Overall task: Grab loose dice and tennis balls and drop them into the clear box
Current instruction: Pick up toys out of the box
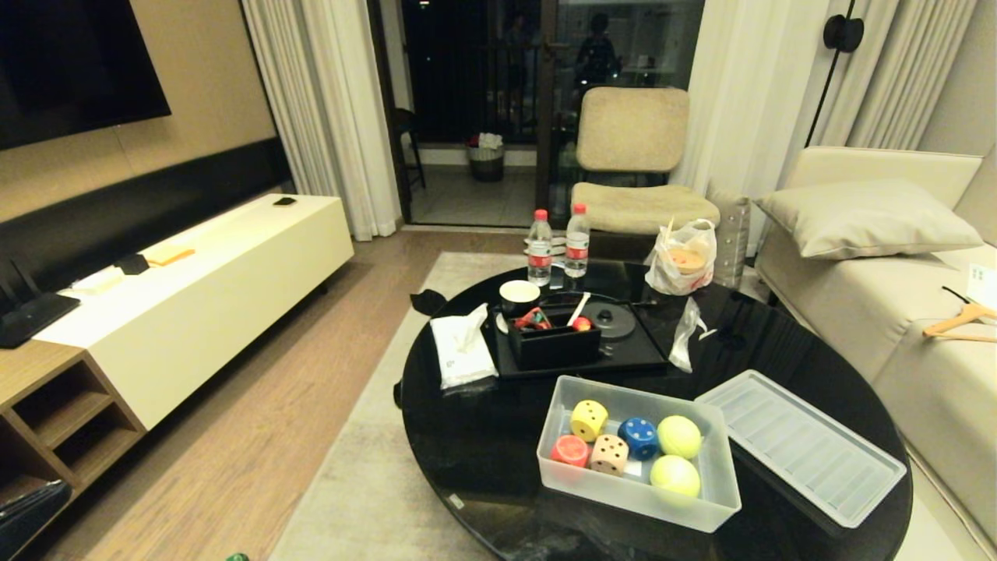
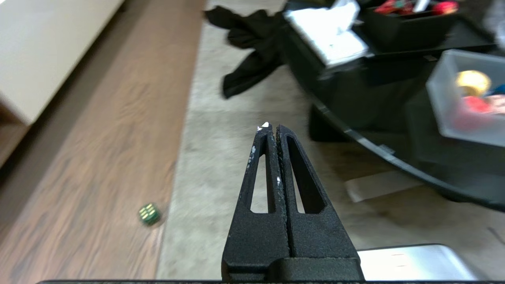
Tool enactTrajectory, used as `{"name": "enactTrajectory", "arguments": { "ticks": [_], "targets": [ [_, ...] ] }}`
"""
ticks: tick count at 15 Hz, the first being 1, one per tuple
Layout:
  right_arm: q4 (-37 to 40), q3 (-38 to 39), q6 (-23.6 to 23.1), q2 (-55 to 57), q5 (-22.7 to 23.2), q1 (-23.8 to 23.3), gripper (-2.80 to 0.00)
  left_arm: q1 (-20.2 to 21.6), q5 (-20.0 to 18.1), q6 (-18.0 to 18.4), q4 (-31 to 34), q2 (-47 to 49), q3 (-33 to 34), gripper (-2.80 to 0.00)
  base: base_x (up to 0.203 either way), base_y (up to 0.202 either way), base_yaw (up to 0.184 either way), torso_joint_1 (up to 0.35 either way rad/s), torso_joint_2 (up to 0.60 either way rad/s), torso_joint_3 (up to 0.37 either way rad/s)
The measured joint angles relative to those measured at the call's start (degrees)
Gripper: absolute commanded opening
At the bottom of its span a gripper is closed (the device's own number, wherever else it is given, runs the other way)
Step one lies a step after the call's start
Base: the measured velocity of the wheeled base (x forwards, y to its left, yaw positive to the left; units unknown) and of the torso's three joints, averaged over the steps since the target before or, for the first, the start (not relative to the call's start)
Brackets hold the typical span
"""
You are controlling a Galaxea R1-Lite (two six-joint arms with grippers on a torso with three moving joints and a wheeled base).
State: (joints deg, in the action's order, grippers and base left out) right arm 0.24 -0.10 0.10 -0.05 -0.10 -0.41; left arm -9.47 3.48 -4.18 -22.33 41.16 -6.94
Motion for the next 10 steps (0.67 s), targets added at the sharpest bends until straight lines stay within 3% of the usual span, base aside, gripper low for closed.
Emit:
{"name": "enactTrajectory", "arguments": {
  "ticks": [4,10],
  "targets": [
    [-0.01,0.0,-0.01,0.0,-0.01,0.0,-2.8,0.38,5.32,-0.06,6.14,-9.15,4.1,-2.8,0.0,0.0,0.0,0.0,0.0,0.0],
    [0.01,0.0,0.0,0.0,0.0,-0.05,-2.8,3.67,5.99,2.02,15.12,-22.48,6.02,-2.8,0.0,0.0,0.0,0.0,0.0,0.0]
  ]
}}
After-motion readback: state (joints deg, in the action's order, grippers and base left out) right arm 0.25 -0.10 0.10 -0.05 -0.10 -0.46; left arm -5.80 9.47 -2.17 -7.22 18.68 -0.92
